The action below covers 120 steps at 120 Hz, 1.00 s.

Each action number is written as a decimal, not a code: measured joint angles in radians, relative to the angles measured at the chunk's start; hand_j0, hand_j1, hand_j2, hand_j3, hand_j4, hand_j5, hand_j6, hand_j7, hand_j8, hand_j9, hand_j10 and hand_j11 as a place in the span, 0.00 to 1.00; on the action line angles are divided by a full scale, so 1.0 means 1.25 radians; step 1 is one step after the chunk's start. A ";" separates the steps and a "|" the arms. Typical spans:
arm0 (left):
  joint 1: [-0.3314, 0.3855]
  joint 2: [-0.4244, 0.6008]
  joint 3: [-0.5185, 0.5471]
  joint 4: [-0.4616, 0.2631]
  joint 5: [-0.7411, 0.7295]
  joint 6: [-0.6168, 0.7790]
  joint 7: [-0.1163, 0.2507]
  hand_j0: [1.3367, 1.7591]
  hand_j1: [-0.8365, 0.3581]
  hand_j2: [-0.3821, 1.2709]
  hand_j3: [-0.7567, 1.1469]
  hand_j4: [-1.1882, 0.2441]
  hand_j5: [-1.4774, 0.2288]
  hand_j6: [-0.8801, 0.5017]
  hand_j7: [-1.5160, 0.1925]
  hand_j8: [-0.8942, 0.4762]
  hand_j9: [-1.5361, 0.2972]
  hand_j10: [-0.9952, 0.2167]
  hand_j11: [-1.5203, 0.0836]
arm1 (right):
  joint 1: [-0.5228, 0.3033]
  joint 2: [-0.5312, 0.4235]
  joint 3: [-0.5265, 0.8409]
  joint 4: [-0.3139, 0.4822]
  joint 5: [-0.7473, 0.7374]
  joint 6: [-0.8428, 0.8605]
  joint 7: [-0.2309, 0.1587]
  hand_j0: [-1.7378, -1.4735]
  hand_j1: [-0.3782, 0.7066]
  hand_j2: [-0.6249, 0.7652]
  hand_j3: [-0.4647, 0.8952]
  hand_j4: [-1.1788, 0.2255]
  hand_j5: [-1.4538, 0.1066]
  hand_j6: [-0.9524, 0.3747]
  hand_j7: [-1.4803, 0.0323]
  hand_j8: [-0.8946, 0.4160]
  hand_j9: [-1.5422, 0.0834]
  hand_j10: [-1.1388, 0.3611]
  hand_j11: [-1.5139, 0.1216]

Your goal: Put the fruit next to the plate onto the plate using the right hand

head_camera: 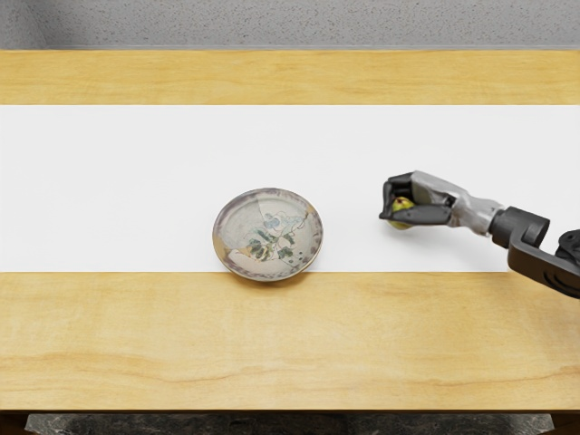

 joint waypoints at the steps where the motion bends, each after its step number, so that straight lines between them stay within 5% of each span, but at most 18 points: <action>1: 0.000 0.000 0.000 0.000 0.000 0.000 0.000 0.76 0.97 0.23 0.40 0.81 0.85 0.62 0.87 0.64 0.82 0.80 0.93 | 0.001 0.000 0.000 0.000 0.000 0.003 0.000 0.42 0.85 0.50 0.34 0.31 0.13 0.07 0.23 0.22 0.19 0.44 0.17; 26: 0.000 0.000 0.000 0.000 0.000 0.000 0.000 0.76 0.97 0.23 0.40 0.81 0.85 0.62 0.87 0.64 0.82 0.80 0.93 | 0.023 0.005 0.002 0.002 0.016 0.067 0.000 0.45 0.88 0.51 0.34 0.31 0.12 0.07 0.23 0.20 0.18 0.43 0.16; 49: 0.000 0.000 0.000 0.000 0.000 0.000 0.000 0.76 0.97 0.23 0.40 0.81 0.85 0.62 0.87 0.64 0.82 0.80 0.93 | 0.049 0.026 0.004 0.003 0.051 0.111 0.000 0.40 0.88 0.42 0.34 0.27 0.15 0.06 0.23 0.15 0.20 0.43 0.17; 120: 0.000 0.000 0.000 0.000 0.000 0.000 0.000 0.76 0.97 0.23 0.40 0.81 0.85 0.62 0.87 0.64 0.82 0.80 0.93 | 0.100 0.200 0.002 -0.001 0.081 0.117 0.000 0.38 0.87 0.41 0.34 0.25 0.18 0.06 0.23 0.14 0.22 0.42 0.18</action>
